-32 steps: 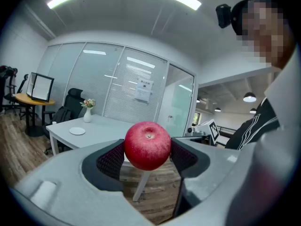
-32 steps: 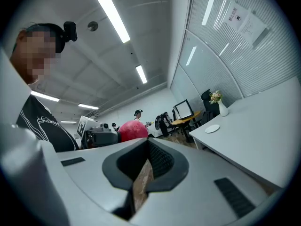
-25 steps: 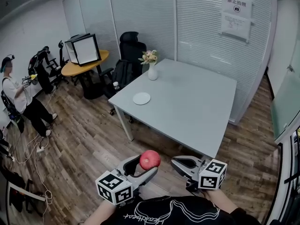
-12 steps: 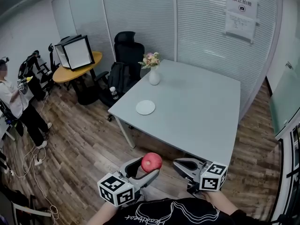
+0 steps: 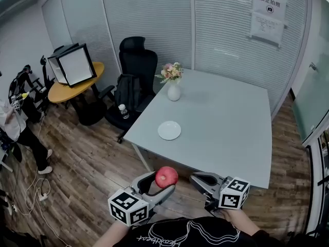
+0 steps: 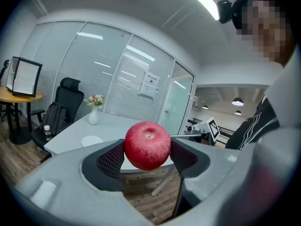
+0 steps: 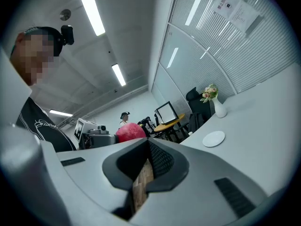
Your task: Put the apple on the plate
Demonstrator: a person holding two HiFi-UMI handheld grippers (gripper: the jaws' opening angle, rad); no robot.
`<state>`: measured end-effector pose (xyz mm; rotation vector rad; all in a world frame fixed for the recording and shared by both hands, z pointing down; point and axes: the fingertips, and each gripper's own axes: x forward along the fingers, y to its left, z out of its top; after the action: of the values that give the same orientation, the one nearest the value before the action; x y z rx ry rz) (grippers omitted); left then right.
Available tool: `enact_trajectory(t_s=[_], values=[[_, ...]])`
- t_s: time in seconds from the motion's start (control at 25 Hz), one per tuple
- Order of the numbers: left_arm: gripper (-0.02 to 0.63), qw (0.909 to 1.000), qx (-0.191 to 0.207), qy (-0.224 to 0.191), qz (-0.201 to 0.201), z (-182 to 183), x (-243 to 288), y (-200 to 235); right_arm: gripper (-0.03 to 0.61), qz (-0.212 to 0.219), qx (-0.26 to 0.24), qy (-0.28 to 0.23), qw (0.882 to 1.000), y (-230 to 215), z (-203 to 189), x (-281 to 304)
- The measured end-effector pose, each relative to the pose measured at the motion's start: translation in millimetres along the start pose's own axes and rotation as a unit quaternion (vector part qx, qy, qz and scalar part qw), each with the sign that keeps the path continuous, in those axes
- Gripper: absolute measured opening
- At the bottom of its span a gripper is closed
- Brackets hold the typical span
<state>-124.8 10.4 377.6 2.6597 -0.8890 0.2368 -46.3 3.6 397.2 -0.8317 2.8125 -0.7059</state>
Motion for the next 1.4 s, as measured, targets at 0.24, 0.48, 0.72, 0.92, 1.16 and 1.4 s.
enact_trajectory(t_s=[0.24,0.48,0.72,0.92,1.16,1.4], values=[[0.318,0.9999,0.007,0.008,-0.006,4,-12,68,0.008,-0.01,0.001,0.001,1.0,-12,0,70],[0.318,0.9999,0.012,0.007,-0.002,6,-17,114,0.008,-0.029,0.004,0.013,0.999,-29,-6,107],[0.318,0.9999,-0.006,0.009,-0.007,1,-6,137,0.008,-0.034,0.013,0.021,0.999,-45,-7,121],[0.318,0.9998,0.005,0.013,-0.013,14,21,147,0.008,-0.038,0.02,0.02,0.999,-75,9,125],[0.318,0.9997,0.009,0.021,-0.002,32,62,165,0.008,-0.033,0.029,0.029,0.999,-119,31,131],[0.318,0.9995,0.013,0.029,0.009,40,105,183,0.008,-0.028,0.031,0.029,0.999,-160,47,129]])
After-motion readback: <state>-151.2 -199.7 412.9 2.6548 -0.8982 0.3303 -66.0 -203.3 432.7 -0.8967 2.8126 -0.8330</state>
